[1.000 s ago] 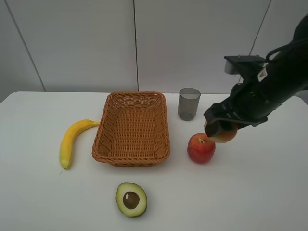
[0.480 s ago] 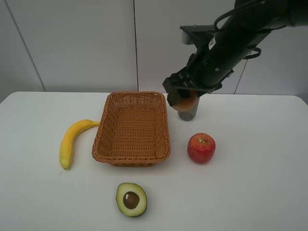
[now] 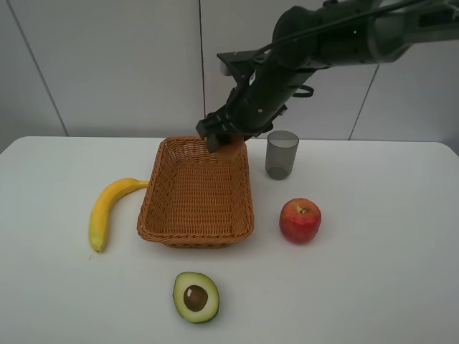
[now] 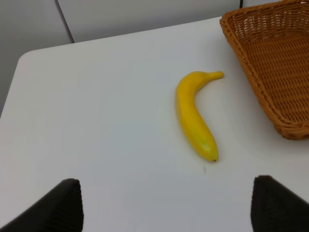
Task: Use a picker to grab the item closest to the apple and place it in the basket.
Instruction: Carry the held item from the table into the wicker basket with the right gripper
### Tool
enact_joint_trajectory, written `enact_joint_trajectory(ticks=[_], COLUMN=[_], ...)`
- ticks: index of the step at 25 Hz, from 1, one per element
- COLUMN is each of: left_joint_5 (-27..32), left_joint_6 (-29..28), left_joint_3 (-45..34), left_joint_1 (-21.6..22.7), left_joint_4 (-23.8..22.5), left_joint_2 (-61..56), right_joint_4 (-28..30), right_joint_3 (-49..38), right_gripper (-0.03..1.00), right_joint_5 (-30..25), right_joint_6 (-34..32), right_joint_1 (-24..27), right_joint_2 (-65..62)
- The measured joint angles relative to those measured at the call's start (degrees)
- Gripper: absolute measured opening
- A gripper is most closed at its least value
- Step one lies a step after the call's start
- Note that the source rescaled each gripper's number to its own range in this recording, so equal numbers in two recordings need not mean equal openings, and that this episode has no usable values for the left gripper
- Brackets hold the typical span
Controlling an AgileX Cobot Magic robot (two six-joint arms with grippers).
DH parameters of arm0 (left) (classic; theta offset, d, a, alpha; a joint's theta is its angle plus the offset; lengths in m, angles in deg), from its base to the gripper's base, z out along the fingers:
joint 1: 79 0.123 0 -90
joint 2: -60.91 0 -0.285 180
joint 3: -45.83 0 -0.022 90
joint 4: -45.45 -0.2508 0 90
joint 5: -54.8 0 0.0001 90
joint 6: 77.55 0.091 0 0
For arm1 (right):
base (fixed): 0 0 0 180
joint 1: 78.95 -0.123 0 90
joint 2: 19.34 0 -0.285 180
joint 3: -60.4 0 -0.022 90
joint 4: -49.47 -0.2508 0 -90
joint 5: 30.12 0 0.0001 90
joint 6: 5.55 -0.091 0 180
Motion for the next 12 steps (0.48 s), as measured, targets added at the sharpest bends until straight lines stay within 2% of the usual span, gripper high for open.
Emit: enact_joint_trajectory(ticks=[9,12], left_joint_5=[0.00,0.00], left_joint_6=[0.00,0.00], left_joint_3=[0.00,0.00], left_joint_1=[0.00,0.00], left_joint_4=[0.00,0.00], left_joint_2=[0.00,0.00], right_joint_4=[-2.15,-2.63], right_joint_3=[0.25,0.25], right_gripper=[0.00,0.00], right_joint_5=[10.03,10.95], right_joint_6=[0.30,0.30], right_joint_1=[0.00,0.00], right_joint_2=[7.21,9.23])
